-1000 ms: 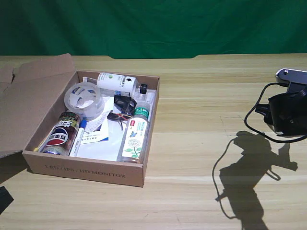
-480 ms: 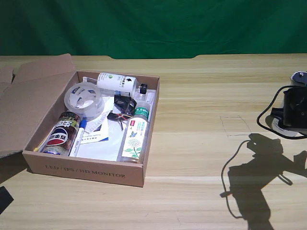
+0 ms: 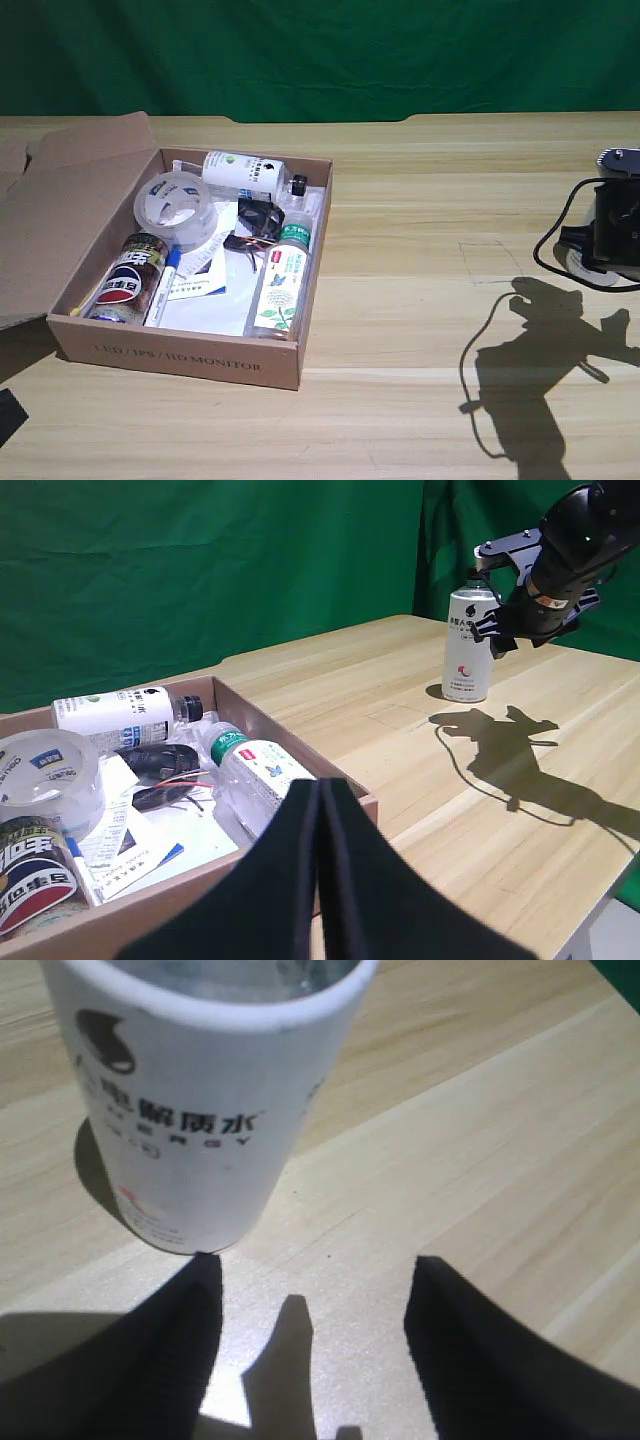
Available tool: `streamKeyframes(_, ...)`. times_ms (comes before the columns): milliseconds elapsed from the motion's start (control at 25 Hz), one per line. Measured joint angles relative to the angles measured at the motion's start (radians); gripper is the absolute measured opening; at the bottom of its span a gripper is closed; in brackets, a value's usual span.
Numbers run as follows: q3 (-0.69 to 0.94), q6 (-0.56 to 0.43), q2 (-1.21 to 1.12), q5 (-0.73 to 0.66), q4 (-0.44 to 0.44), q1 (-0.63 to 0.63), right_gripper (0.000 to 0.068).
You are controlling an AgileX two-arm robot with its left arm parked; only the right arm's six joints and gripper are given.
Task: Place the white bottle into the box.
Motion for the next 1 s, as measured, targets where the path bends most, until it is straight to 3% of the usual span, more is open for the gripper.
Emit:
streamKeyframes(320, 0.0, -0.001, 0.0, -0.063, -0.026, 0.0, 0.041)
streamKeyframes(400, 0.0, -0.001, 0.0, -0.076, -0.074, 0.0, 0.0458)
streamKeyframes(480, 0.0, -0.001, 0.0, -0.09, -0.127, 0.0, 0.0591)
streamKeyframes(560, 0.0, 0.006, 0.0, -0.083, -0.149, 0.0, 0.0658)
streamKeyframes(800, 0.0, 0.201, 0.0, -0.016, -0.209, 0.0, 0.0679)
streamKeyframes(1000, 0.0, 0.365, 0.073, 0.007, -0.37, 0.0, 0.0679)
